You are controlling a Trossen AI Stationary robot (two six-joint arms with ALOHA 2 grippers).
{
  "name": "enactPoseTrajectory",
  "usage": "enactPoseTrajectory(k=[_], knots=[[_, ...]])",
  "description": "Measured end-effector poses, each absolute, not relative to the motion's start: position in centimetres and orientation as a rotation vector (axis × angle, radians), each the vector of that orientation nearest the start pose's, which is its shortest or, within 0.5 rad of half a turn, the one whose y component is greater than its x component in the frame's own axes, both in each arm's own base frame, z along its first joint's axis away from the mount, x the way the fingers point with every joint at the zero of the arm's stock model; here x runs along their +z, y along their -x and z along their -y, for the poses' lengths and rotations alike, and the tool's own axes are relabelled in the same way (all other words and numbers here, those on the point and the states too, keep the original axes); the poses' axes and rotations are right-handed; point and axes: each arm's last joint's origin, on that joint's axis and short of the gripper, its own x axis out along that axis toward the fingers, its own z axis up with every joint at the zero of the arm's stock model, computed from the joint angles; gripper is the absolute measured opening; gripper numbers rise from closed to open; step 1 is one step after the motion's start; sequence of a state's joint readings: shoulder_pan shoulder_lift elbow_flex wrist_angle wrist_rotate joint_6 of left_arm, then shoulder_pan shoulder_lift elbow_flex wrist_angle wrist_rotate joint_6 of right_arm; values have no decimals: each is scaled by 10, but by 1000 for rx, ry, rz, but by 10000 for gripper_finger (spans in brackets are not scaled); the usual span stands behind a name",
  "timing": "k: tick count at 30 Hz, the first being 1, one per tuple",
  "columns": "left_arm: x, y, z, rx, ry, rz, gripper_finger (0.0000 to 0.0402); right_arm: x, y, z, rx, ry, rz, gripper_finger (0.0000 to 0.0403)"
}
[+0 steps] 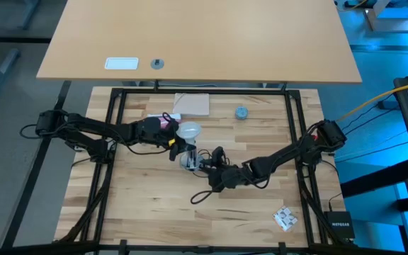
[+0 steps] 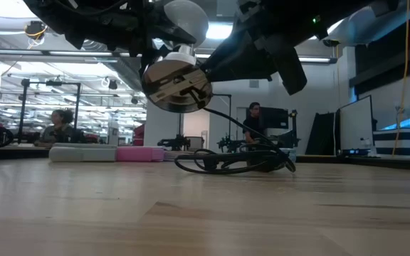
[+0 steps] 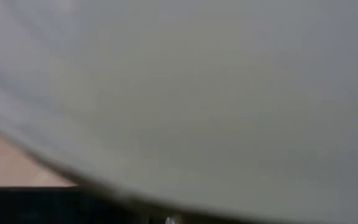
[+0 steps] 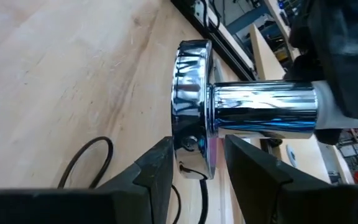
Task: Screw lightbulb
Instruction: Insert the white lightbulb into the desk lamp
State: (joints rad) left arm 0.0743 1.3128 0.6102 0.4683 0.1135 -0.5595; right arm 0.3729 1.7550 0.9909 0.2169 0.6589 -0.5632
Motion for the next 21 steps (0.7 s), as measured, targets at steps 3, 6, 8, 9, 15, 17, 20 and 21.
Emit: enactPoseTrajectory(k=[3,6,8,9,15,17,20,21], knots=[[224,-272,-16,25,586,-239,153,190,-346,-116,-142,822,-548,150],[226,-272,-16,22,614,-216,153,190,-346,-116,-135,820,-547,150],[228,-273,-16,16,630,-193,153,190,-346,-116,-134,820,-546,150],[229,-273,-16,14,636,-184,153,190,-346,-116,-135,818,-543,149],[232,-274,-15,2,654,-156,153,191,-346,-115,-173,839,-550,150],[233,-274,-14,-6,654,-151,153,191,-346,-114,-184,852,-559,150],[233,-274,-9,-23,653,-154,153,190,-347,-110,-182,850,-571,150],[233,-274,-8,-28,653,-156,153,190,-347,-108,-181,847,-573,150]])
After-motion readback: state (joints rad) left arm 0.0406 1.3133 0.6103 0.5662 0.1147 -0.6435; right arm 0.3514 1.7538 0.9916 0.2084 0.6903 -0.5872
